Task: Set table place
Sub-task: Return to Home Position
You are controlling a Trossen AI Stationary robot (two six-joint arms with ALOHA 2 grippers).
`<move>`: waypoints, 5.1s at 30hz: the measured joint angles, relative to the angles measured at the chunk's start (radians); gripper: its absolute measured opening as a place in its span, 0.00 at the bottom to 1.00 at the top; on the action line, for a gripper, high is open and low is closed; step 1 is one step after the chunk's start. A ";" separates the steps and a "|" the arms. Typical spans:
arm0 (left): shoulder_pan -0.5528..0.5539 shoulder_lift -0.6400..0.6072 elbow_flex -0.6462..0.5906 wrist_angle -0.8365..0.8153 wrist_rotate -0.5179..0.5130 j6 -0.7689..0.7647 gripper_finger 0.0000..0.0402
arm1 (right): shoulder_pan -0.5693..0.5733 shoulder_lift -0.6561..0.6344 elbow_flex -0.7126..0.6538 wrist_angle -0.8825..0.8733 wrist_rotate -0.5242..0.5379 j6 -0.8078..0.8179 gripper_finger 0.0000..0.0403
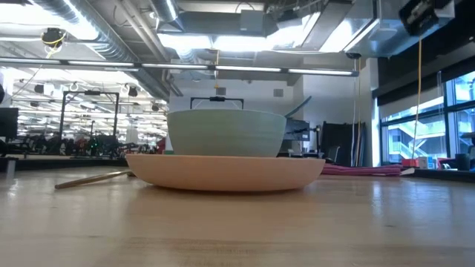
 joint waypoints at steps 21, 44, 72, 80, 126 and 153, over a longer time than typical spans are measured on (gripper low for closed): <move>-0.001 -0.006 -0.471 0.612 0.143 -0.026 0.02 | -0.061 -0.300 -0.382 0.300 -0.122 -0.016 0.20; 0.000 -0.006 -0.471 0.285 -0.122 0.340 0.10 | -0.320 -0.434 -0.445 0.182 -0.150 -0.164 0.20; 0.000 -0.006 -0.494 0.230 -0.303 0.402 0.19 | -0.537 -0.433 -0.445 0.127 -0.183 -0.215 0.20; 0.000 -0.005 -0.680 0.540 -0.263 0.343 0.17 | -0.537 -0.433 -0.445 0.127 -0.184 -0.233 0.20; 0.000 -0.004 -0.679 0.504 -0.297 0.316 0.01 | -0.537 -0.433 -0.444 0.104 -0.184 -0.159 0.20; 0.000 -0.004 -0.679 0.504 -0.297 0.316 0.12 | -0.537 -0.433 -0.444 0.105 -0.184 -0.157 0.20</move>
